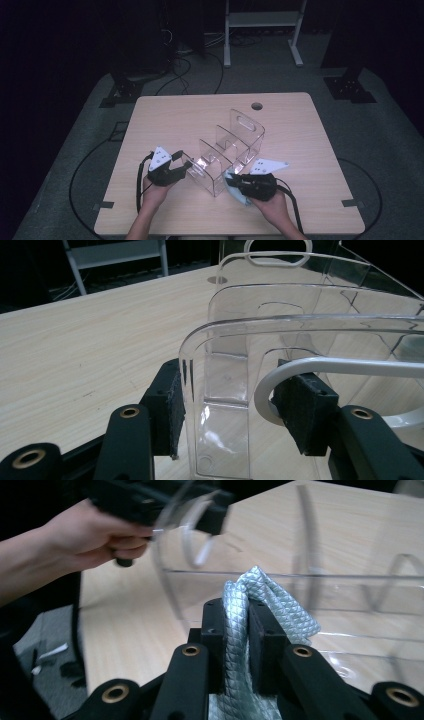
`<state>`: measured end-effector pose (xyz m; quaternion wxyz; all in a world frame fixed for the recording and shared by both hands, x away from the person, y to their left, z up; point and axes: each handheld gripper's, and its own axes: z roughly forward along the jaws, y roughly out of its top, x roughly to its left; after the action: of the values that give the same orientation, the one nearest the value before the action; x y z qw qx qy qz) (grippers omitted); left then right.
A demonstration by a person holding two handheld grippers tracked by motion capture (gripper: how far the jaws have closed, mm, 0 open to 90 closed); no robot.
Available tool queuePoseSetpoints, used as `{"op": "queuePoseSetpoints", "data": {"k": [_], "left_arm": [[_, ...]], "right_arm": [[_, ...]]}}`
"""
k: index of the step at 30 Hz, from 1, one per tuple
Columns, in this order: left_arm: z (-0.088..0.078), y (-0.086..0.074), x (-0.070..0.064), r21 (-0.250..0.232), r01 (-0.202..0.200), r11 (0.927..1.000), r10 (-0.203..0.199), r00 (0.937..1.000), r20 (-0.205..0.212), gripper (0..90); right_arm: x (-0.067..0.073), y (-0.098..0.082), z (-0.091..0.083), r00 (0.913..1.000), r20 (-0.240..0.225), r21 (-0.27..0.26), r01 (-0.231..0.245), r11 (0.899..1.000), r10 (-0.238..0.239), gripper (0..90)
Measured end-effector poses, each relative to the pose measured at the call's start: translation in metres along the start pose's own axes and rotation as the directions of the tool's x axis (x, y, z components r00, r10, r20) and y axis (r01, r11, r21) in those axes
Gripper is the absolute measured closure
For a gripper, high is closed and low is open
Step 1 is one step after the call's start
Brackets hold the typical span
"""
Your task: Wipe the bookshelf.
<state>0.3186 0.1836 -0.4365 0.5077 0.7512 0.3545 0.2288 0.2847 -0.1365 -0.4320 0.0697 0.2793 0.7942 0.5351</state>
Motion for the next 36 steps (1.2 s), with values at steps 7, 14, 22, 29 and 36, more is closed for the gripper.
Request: {"op": "queuePoseSetpoints", "data": {"k": [7,14,22,29,36], "left_arm": [[0.002,0.001,0.000,0.000,0.010,1.0000,-0.010,0.9997,-0.023,46.5],[0.001,0.001,0.002,0.001,0.012,0.9999,-0.012,0.9994,-0.033,46.2],[0.004,0.001,-0.001,0.002,0.007,1.0000,-0.007,0.9991,-0.041,46.3],[0.002,0.001,0.002,0.000,0.001,1.0000,-0.001,0.9998,-0.021,46.5],[0.004,0.002,0.001,0.009,0.020,0.9998,-0.019,0.9967,-0.079,37.0]], "right_arm": [[0.007,-0.005,0.011,0.9991,-0.039,0.017,-0.016,1.000,0.016,79.0],[0.013,-0.004,0.019,0.9986,-0.048,0.045,0.025,0.999,-0.023,79.1],[-0.005,-0.006,0.010,0.9993,0.009,0.013,-0.038,0.999,0.038,79.1],[0.015,-0.006,0.022,0.9969,-0.077,0.051,0.023,0.998,-0.019,79.1],[-0.014,-0.007,0.006,0.9986,0.022,0.007,-0.048,0.999,0.048,79.1]]}}
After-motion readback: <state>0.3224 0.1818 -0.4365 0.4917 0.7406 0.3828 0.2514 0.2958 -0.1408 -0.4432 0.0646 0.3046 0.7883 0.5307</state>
